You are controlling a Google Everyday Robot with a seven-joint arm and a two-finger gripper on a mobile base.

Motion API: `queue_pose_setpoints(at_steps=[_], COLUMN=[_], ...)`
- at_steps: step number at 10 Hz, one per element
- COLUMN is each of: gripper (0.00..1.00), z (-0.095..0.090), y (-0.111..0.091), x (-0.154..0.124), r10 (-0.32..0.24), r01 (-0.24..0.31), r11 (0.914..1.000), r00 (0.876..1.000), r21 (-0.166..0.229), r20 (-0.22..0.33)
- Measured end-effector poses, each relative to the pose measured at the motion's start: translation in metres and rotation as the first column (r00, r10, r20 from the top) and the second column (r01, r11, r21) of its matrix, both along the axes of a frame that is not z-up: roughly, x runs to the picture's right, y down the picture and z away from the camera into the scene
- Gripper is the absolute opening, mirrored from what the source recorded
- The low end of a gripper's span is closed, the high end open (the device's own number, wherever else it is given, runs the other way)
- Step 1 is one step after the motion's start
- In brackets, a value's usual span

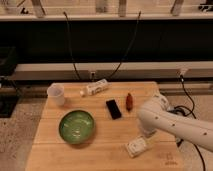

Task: Place the white sponge in the ceramic bowl

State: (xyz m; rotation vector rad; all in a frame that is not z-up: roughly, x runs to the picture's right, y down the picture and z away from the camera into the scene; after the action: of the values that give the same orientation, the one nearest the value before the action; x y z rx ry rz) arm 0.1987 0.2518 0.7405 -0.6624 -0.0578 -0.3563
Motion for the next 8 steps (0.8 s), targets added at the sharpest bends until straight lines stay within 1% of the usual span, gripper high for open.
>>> queue_pose_setpoints(at_steps=[2,6,8], gripper=[0.8,0.8,0.8], z=[0.001,0.006,0.008], y=[0.005,0.022,0.023], x=[0.0,-0.001,-0.001], r10=[-0.009,-0.02,-0.028], r01=[0.009,0.02,0.028], r11=[0.9999,0.9998,0.9996], r00=[1.0,0.999,0.998], r21=[-0.004,-0.002,-0.005], r20=[0.016,0.046,0.059])
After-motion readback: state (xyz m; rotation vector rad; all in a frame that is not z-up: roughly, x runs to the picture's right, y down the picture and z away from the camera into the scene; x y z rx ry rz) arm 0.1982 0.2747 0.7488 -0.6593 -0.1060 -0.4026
